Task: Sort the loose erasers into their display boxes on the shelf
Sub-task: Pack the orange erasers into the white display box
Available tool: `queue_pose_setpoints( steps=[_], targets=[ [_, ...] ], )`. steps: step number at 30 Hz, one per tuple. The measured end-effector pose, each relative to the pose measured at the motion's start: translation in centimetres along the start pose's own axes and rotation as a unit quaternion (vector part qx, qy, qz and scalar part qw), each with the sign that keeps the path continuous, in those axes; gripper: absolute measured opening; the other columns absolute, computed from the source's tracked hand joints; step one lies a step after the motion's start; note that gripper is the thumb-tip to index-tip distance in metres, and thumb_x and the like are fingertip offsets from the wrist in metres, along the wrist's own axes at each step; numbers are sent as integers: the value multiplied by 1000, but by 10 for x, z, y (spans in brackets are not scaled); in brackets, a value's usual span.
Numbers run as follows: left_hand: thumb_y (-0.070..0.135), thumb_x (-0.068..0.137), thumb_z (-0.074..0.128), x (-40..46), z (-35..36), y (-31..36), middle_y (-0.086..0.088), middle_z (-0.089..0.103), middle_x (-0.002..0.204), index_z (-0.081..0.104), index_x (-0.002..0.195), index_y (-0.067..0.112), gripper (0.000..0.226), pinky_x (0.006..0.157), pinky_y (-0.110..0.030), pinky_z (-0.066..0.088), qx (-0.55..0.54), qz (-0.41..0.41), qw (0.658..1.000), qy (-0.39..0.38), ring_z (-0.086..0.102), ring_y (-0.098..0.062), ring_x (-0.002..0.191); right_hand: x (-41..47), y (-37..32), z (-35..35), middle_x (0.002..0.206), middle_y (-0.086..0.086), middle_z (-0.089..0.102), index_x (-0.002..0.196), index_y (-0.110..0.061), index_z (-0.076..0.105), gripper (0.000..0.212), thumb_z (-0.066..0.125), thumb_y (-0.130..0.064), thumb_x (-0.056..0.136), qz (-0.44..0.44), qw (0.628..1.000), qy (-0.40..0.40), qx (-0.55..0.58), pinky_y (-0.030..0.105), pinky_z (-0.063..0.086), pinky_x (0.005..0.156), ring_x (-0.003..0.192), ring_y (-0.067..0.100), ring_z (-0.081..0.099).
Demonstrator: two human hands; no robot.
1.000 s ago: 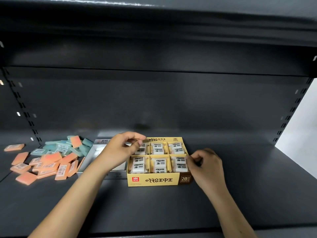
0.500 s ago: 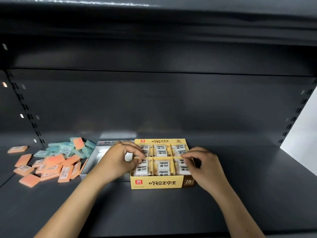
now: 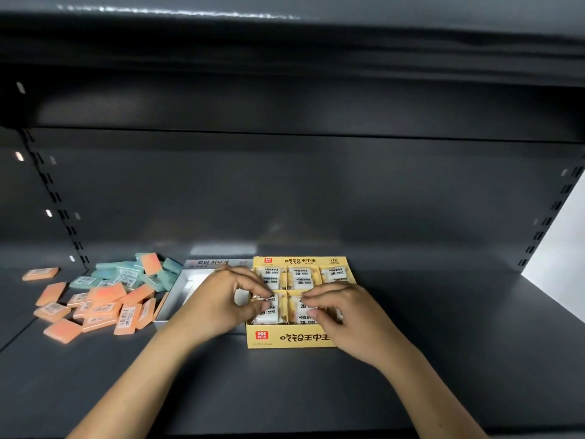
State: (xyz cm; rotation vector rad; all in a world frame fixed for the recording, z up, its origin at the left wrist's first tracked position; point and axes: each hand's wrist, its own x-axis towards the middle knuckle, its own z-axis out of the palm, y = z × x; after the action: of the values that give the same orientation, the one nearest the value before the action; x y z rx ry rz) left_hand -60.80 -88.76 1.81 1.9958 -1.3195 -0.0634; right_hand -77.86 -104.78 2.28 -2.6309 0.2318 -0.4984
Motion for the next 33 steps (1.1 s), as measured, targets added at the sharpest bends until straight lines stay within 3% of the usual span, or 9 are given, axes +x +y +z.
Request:
queue_pose_setpoints(
  steps=[3, 7, 10, 14, 17, 22, 25, 30, 33],
  targets=[
    [19, 75, 75, -1, -7, 1, 16, 71, 90, 76, 81, 31, 13, 87, -18, 48, -15, -7, 1000, 15, 63, 2, 91, 1, -1, -2, 118, -20, 63, 115, -29, 67, 26, 59, -29, 91, 3, 1000, 9, 3, 20, 39, 103, 112, -6, 52],
    [19, 80, 70, -6, -25, -7, 15, 70, 89, 75, 83, 29, 11, 75, -1, 36, 16, -22, 999, 41, 60, 3, 93, 8, -8, -3, 114, -19, 64, 112, -27, 69, 24, 58, -25, 91, -8, 1000, 24, 6, 4, 33, 94, 106, -9, 51],
    [21, 81, 69, -18, -41, -17, 21, 65, 96, 74, 83, 28, 9, 75, 0, 35, 25, -37, 996, 71, 59, 5, 93, 17, -17, 3, 112, -21, 62, 110, -27, 70, 23, 56, -24, 92, -15, 1000, 20, 14, 1, 30, 90, 105, -11, 48],
    [23, 82, 67, -39, -69, -35, 27, 60, 103, 72, 81, 29, 8, 77, -3, 38, 33, -56, 994, 86, 58, 7, 93, 33, -35, 17, 111, -18, 64, 108, -26, 71, 22, 57, -24, 91, -38, 999, 13, 10, 14, 37, 97, 105, -5, 52],
    [24, 81, 68, -57, -94, -51, 19, 67, 93, 70, 81, 36, 12, 83, -9, 41, 53, -87, 990, 101, 58, 4, 95, 48, -54, 30, 108, -17, 66, 105, -23, 72, 21, 58, -21, 91, -64, 998, 14, 18, 7, 37, 90, 102, -5, 54],
    [11, 80, 69, -87, -131, -75, 23, 63, 98, 73, 80, 29, 18, 72, -2, 39, 70, -121, 982, 123, 59, 5, 92, 73, -88, 55, 104, -14, 69, 98, -21, 74, 17, 60, -19, 88, -94, 995, 16, 38, 11, 39, 92, 101, -1, 57],
    [14, 80, 70, -101, -151, -92, 22, 66, 93, 72, 80, 30, 17, 73, -7, 42, 89, -132, 978, 134, 58, 7, 90, 87, -110, 70, 104, -11, 70, 97, -19, 75, 16, 62, -17, 87, -115, 993, 5, 35, 17, 42, 94, 101, 3, 60],
    [16, 79, 71, -117, -181, -109, 37, 54, 102, 72, 80, 33, 18, 80, -16, 42, 109, -133, 975, 138, 55, 7, 95, 106, -141, 90, 105, -8, 71, 98, -17, 75, 18, 62, -16, 86, -129, 991, -10, 22, 19, 43, 96, 104, 6, 61],
    [21, 78, 71, -125, -193, -124, 21, 67, 91, 68, 75, 44, 23, 76, -15, 42, 97, -139, 977, 130, 55, 4, 95, 113, -152, 103, 108, -10, 70, 102, -21, 74, 19, 62, -19, 87, -119, 993, -23, 6, 18, 41, 95, 106, 5, 58]
  ],
)
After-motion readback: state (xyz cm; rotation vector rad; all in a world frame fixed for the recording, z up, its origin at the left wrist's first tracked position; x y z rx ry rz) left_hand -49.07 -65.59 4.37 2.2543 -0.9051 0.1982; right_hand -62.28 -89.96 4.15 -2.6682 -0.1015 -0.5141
